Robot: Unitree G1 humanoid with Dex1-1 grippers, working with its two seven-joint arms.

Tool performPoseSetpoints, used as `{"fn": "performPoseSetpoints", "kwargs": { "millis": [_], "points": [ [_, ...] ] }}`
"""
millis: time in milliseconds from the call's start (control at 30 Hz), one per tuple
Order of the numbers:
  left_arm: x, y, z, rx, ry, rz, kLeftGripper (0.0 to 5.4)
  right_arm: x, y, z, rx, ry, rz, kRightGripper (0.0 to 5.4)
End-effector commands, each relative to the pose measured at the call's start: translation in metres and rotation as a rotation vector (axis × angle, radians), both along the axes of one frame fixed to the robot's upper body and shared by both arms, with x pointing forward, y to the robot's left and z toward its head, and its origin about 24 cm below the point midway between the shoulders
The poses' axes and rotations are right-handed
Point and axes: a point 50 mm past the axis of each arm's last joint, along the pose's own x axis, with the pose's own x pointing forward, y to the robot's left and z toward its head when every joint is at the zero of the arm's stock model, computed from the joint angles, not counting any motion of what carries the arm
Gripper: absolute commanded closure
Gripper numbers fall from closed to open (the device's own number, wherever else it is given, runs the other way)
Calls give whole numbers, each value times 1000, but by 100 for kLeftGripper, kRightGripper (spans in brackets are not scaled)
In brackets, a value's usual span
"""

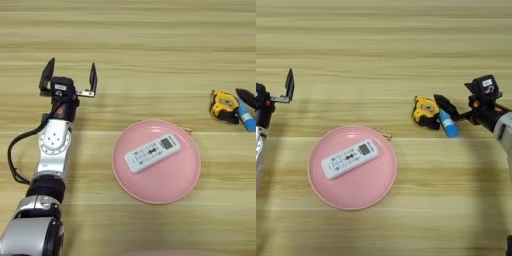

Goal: Move the objects on the table

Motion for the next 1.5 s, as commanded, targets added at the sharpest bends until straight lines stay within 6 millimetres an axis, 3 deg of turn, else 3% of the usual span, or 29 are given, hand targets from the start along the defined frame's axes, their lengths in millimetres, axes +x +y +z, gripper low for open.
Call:
{"fn": "performPoseSetpoints", "kwargs": {
  "millis": [33, 400, 1500],
  "points": [
    [2, -1, 2, 12, -8, -3, 4, 5, 5, -14, -108, 52, 91, 0],
    [0, 5, -3, -6, 23, 18, 4, 23, 23, -34, -182, 103, 166, 0],
    [0, 4, -6, -1, 37, 9, 4, 42, 27, -55, -200, 176, 101, 0]
  ]
}}
